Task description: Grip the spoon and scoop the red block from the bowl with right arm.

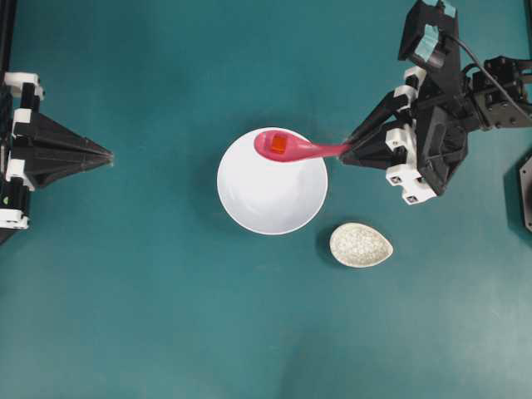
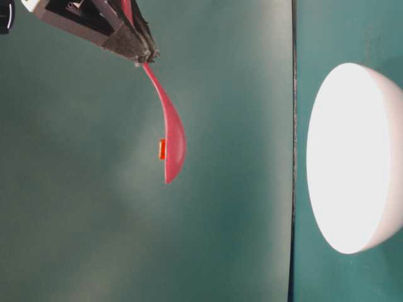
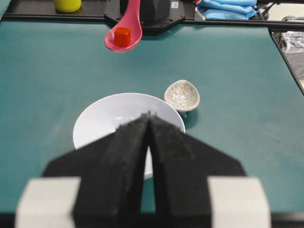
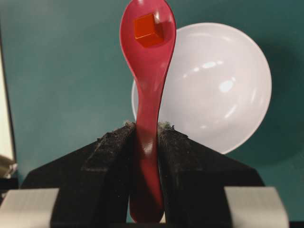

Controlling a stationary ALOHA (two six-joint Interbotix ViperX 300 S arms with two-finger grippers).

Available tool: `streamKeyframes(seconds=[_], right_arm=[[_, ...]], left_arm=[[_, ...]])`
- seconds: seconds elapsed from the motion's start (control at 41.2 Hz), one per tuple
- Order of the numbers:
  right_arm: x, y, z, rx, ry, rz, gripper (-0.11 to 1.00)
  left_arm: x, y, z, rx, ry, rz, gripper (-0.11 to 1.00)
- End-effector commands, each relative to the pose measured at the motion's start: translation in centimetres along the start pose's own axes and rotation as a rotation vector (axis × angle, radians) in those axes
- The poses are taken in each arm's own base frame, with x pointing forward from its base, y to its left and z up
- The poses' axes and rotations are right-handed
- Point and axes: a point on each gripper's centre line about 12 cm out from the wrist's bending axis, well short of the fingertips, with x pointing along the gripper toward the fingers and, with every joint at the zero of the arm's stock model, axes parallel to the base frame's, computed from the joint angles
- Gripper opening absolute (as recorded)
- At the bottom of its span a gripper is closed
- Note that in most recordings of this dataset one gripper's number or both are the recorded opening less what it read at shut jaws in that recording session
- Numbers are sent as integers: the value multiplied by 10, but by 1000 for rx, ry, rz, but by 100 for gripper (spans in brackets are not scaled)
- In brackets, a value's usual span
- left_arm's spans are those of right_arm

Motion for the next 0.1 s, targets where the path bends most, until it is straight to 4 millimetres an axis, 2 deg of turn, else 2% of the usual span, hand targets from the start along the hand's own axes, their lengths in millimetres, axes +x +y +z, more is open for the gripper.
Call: streamKeyframes(seconds=[0.0, 0.073], right_arm=[[-4, 5, 8, -7, -31, 12, 22], [-4, 5, 8, -6, -29, 13, 22]], left_arm=[[1, 0, 7, 9, -15, -2, 0], [1, 0, 8, 11, -17, -2, 0]])
